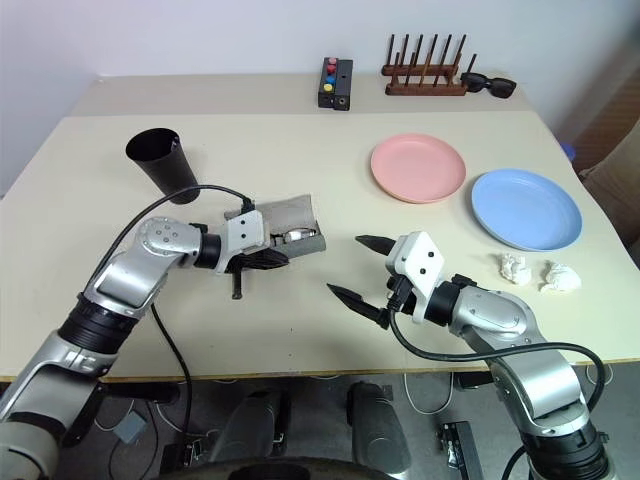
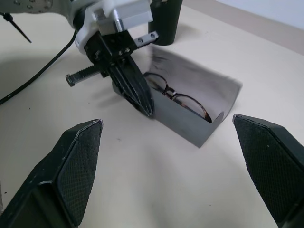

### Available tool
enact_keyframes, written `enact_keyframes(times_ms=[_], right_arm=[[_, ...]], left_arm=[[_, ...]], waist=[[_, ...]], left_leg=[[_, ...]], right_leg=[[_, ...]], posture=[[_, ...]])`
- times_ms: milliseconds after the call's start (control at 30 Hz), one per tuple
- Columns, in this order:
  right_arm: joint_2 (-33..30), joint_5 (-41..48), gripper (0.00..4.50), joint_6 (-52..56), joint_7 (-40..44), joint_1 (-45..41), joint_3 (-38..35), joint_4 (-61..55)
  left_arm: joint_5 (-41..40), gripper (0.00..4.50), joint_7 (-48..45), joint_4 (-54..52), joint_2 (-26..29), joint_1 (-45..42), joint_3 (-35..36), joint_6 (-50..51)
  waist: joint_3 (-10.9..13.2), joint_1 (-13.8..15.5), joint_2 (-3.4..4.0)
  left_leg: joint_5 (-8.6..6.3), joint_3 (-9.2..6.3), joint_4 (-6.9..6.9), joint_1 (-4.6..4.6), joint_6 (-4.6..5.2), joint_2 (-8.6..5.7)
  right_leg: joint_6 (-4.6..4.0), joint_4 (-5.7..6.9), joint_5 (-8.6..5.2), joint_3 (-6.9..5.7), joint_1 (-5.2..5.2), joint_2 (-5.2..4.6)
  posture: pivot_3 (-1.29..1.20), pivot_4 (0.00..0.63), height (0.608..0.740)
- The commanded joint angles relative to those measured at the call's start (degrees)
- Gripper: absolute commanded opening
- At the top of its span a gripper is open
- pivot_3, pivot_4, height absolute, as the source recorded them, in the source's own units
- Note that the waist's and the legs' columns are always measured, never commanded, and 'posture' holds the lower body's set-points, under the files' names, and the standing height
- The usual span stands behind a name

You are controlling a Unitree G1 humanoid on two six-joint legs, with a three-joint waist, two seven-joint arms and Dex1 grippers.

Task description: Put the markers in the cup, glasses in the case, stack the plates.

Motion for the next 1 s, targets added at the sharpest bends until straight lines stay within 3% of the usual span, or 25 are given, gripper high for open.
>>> enact_keyframes(times_ms=[33,267,467,633,867,1000], right_arm=[[-0.6,0.5,4.5,-0.8,-0.2,-0.9,-2.9,0.0],[-2.6,-3.2,4.5,-1.9,-1.3,-2.3,-5.6,5.1],[-3.5,-6.2,4.5,-3.9,-1.2,-2.8,-5.9,8.0],[-2.4,-6.6,4.5,-4.4,-1.5,-2.9,-4.6,7.4],[-0.9,-5.9,4.5,-3.7,-1.9,-2.7,-3.6,5.3],[-0.7,-4.8,4.5,-2.7,-1.8,-1.7,-3.8,3.8]], left_arm=[[-5.5,0.02,1.0,-2.8,-1.2,-1.5,6.0,2.4],[-9.5,0.02,2.9,-5.1,-2.2,-0.9,9.4,4.5],[-10.8,0.02,11.8,2.0,-5.5,-6.0,16.5,3.1],[1.0,0.02,19.7,15.4,-3.8,-11.9,12.4,-4.5],[5.6,0.02,11.1,20.5,-1.4,-11.1,5.4,-9.8],[2.4,0.02,4.0,17.0,-0.4,-9.0,5.0,-8.8]], waist=[[0.0,0.0,0.0],[0.0,0.0,0.0],[0.0,0.0,-0.01],[0.0,-0.1,-0.01],[0.0,-0.1,-0.01],[0.0,-0.1,-0.01]], left_leg=[[0.0,0.0,0.0,-0.01,0.0,0.0],[0.0,0.01,0.0,0.01,0.0,-0.01],[0.0,0.0,0.0,0.01,0.0,-0.02],[0.0,0.01,0.0,0.01,0.0,-0.07],[0.0,0.01,-0.04,-0.05,0.0,-0.07],[0.0,0.01,-0.04,-0.05,0.0,-0.07]], right_leg=[[0.0,-0.01,0.0,0.0,0.0,-0.01],[0.01,0.0,0.01,0.0,0.0,-0.01],[0.01,0.0,0.01,0.0,0.0,-0.01],[0.03,-0.01,0.02,0.0,0.0,-0.01],[0.02,-0.01,0.02,0.0,-0.06,-0.02],[0.02,0.0,0.02,0.0,-0.07,-0.02]], posture=[[0.0,0.15,0.735],[0.0,0.15,0.735],[0.0,0.15,0.735],[0.0,0.15,0.735],[0.0,0.15,0.735],[0.0,0.15,0.735]])
